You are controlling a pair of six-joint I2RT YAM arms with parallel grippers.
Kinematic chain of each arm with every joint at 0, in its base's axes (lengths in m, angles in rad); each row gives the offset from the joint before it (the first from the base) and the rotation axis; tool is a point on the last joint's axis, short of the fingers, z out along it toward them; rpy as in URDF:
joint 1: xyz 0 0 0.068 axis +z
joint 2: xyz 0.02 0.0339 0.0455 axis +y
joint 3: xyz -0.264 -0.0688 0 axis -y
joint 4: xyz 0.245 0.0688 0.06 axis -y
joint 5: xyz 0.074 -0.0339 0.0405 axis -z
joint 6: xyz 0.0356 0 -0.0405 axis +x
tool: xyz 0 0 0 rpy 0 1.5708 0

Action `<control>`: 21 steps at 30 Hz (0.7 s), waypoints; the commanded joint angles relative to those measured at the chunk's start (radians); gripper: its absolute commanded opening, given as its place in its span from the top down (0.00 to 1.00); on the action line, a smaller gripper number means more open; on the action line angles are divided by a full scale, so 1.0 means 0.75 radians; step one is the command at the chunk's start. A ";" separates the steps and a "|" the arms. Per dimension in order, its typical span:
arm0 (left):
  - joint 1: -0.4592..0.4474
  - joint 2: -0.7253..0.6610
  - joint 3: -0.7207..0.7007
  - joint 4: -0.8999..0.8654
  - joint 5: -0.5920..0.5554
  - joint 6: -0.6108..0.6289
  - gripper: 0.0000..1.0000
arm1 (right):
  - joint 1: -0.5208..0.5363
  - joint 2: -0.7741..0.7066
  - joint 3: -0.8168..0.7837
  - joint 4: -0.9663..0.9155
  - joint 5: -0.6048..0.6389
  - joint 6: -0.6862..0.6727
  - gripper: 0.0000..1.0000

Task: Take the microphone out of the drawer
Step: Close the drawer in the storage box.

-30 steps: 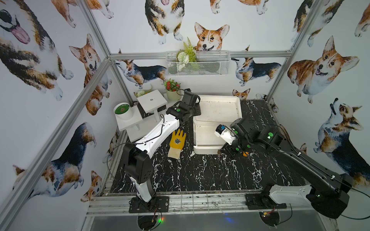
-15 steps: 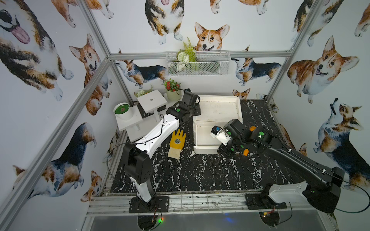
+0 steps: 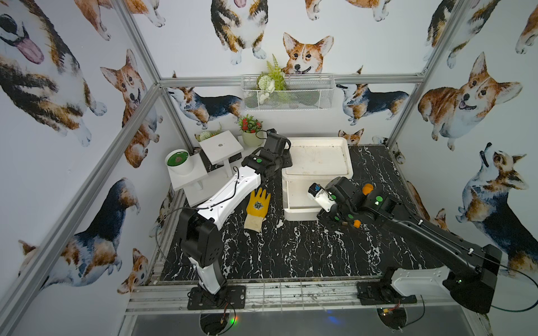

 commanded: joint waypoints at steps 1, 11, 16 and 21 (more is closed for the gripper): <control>0.006 0.014 -0.020 -0.218 0.070 -0.092 1.00 | -0.002 -0.007 -0.035 0.203 0.057 0.041 1.00; 0.005 0.011 -0.014 -0.214 0.071 -0.086 1.00 | -0.002 -0.026 -0.103 0.347 0.245 -0.010 1.00; 0.006 0.011 -0.016 -0.212 0.079 -0.090 1.00 | -0.002 0.005 -0.113 0.392 0.312 -0.076 1.00; 0.005 0.005 -0.019 -0.212 0.078 -0.090 1.00 | -0.002 0.048 -0.133 0.491 0.408 -0.094 1.00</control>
